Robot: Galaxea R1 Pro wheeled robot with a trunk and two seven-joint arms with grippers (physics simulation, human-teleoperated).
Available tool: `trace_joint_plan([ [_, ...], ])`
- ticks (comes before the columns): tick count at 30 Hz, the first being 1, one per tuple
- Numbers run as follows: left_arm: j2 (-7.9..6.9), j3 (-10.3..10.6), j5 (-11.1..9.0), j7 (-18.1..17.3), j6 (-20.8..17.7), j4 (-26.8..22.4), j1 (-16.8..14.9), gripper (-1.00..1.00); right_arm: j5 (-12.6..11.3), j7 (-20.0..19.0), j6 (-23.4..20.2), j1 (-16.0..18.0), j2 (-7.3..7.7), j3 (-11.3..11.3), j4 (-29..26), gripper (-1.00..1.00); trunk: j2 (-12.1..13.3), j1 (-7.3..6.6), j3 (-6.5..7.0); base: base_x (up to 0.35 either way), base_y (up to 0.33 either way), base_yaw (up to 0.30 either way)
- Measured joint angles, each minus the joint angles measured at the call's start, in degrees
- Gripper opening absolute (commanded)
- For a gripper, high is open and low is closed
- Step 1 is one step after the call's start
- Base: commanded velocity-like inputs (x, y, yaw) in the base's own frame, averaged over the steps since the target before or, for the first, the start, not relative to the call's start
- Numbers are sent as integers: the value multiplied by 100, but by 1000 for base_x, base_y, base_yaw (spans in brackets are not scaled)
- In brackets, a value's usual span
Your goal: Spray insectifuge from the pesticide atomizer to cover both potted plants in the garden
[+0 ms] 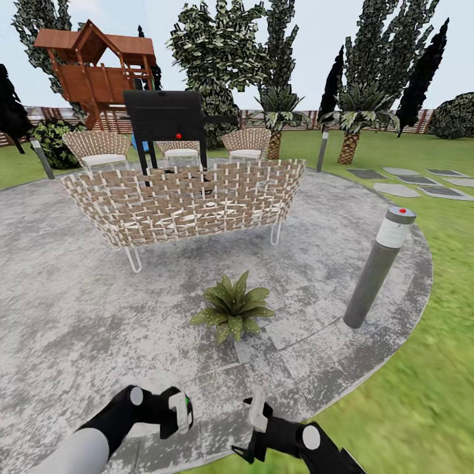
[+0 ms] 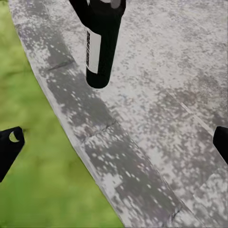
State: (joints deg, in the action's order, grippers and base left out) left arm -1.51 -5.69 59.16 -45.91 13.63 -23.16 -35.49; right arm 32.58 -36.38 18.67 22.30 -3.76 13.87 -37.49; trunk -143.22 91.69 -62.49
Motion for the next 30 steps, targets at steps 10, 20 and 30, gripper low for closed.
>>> trace_joint_plan([
  [10,9,433,11,2,73,19,3,-100,-37,-307,-2,1,-27,1,-215,-100,0,0,0,0,0,0],
  [20,62,845,17,-45,523,84,34,-100,-29,-317,-2,1,-18,1,-405,-100,0,0,0,0,0,0],
  [30,408,1031,-20,-55,518,83,35,-100,-28,-318,-3,1,-10,0,-424,-100,0,0,0,0,0,0],
])
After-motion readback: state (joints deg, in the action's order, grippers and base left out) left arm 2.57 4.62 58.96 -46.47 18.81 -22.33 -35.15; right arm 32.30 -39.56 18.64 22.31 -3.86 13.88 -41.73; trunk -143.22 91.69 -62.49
